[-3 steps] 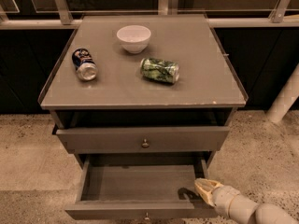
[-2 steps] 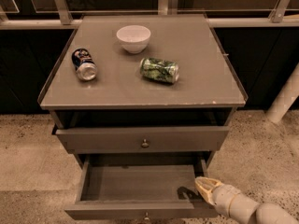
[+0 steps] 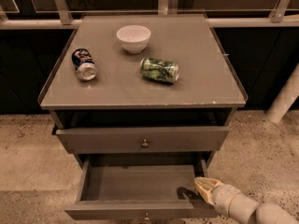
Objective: Open middle drawer
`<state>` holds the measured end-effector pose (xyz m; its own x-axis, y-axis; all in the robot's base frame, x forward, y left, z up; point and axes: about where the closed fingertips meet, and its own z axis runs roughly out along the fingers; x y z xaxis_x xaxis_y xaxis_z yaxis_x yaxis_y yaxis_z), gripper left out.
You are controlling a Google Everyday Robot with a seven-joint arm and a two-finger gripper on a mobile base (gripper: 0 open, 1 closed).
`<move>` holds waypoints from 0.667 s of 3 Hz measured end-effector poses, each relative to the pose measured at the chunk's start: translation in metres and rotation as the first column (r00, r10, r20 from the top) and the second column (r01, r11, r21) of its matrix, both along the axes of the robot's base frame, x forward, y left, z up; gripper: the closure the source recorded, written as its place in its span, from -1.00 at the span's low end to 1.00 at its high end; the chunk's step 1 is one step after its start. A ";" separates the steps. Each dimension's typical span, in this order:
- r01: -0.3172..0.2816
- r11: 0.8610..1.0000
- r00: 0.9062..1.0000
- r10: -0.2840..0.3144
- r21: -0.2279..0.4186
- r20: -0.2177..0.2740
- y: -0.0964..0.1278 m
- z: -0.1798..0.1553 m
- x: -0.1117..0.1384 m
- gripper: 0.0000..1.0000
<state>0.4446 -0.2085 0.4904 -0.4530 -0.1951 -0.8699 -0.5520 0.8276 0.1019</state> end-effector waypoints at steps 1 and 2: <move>0.000 1.000 1.000 0.000 0.000 0.000 0.000 0.000 0.000 -0.77; 0.000 1.000 1.000 0.000 0.000 0.000 0.000 0.000 0.000 -1.00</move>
Offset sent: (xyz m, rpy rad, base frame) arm 0.0000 0.0000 0.0000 0.0000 0.0000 0.0000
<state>0.4446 -0.2085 0.4904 -0.4530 -0.1952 -0.8699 -0.5522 0.8275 0.1019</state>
